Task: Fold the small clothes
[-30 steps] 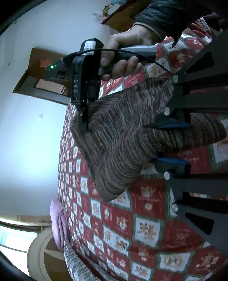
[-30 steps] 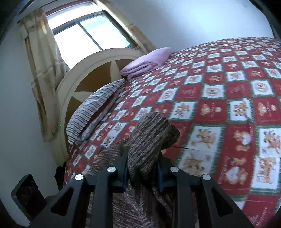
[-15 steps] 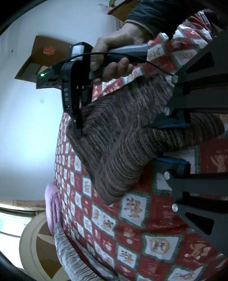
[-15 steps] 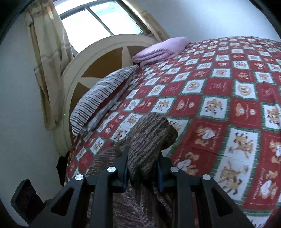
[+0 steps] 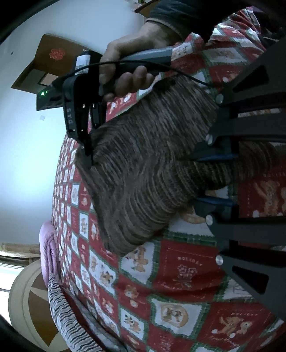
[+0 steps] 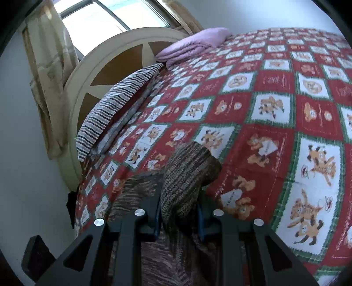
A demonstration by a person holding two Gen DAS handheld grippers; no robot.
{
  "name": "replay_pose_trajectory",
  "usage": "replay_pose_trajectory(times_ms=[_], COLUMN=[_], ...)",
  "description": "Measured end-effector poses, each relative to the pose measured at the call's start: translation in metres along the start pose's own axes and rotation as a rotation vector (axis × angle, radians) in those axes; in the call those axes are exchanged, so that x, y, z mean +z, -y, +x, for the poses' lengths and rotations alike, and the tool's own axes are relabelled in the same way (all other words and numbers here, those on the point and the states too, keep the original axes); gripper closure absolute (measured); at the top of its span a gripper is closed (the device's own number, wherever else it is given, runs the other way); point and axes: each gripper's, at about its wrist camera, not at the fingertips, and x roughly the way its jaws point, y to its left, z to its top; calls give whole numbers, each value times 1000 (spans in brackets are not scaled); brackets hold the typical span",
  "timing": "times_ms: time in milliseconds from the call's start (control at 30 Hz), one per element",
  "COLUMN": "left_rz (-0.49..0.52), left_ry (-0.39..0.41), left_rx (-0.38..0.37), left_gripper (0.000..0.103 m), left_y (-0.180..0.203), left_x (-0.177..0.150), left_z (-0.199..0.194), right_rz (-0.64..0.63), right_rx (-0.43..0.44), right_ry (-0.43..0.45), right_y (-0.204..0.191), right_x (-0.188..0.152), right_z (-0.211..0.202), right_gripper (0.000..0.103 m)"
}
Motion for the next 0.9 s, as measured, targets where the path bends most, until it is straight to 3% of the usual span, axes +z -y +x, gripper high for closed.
replay_pose_trajectory(times_ms=[567,900], left_rz=[-8,-27], left_ry=[-17,-10], left_rx=[-9,24], left_gripper=[69,51], left_y=[-11,-13], left_x=[-13,-14], left_z=[11,13], right_rz=[83,111], right_rx=[-65,-85], right_ry=[-36,-55], right_y=[28,36], right_x=[-8,-13], right_z=[24,30], right_gripper=[77,72])
